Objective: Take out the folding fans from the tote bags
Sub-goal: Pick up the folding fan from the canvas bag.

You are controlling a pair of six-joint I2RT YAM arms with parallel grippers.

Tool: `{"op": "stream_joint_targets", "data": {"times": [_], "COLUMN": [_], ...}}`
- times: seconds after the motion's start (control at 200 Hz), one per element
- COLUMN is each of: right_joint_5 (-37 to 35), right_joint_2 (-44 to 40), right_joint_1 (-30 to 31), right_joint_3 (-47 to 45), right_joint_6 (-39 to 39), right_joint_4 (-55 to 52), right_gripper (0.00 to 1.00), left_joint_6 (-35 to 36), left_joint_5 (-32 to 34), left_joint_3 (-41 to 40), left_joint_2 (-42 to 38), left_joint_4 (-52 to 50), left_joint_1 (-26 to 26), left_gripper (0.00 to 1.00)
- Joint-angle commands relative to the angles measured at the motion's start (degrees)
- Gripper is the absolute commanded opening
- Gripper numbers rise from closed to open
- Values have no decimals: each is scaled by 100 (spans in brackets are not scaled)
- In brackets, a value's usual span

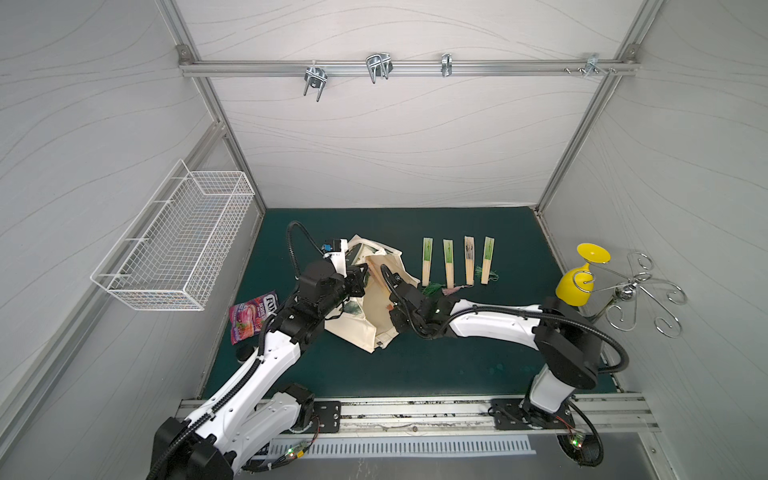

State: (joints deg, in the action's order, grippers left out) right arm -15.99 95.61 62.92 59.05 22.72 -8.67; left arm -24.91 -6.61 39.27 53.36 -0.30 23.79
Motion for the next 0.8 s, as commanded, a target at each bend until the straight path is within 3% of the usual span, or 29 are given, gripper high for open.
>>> {"op": "stream_joint_targets", "data": {"times": [0.0,0.3,0.64,0.795], "right_joint_5": [447,1261,750,1678], "right_joint_2": [-442,-1218,-1756,-1718], "right_joint_1": [41,-68,-498,-995], "right_joint_3": [-115,-249,239,804], "right_joint_6": [142,215,782,598], "right_joint_4": [-81,-645,-2148,-2880], "right_gripper": [0,0,0,0], "left_joint_6": [-32,-5,-32,-27], "left_joint_5": [233,418,331,367], "left_joint_3": [187,283,326,388], "left_joint_2": [1,110,210,244], "left_joint_4": [562,550,579,470], "left_joint_1": [29,24,20,-6], "left_gripper": [0,0,0,0]}}
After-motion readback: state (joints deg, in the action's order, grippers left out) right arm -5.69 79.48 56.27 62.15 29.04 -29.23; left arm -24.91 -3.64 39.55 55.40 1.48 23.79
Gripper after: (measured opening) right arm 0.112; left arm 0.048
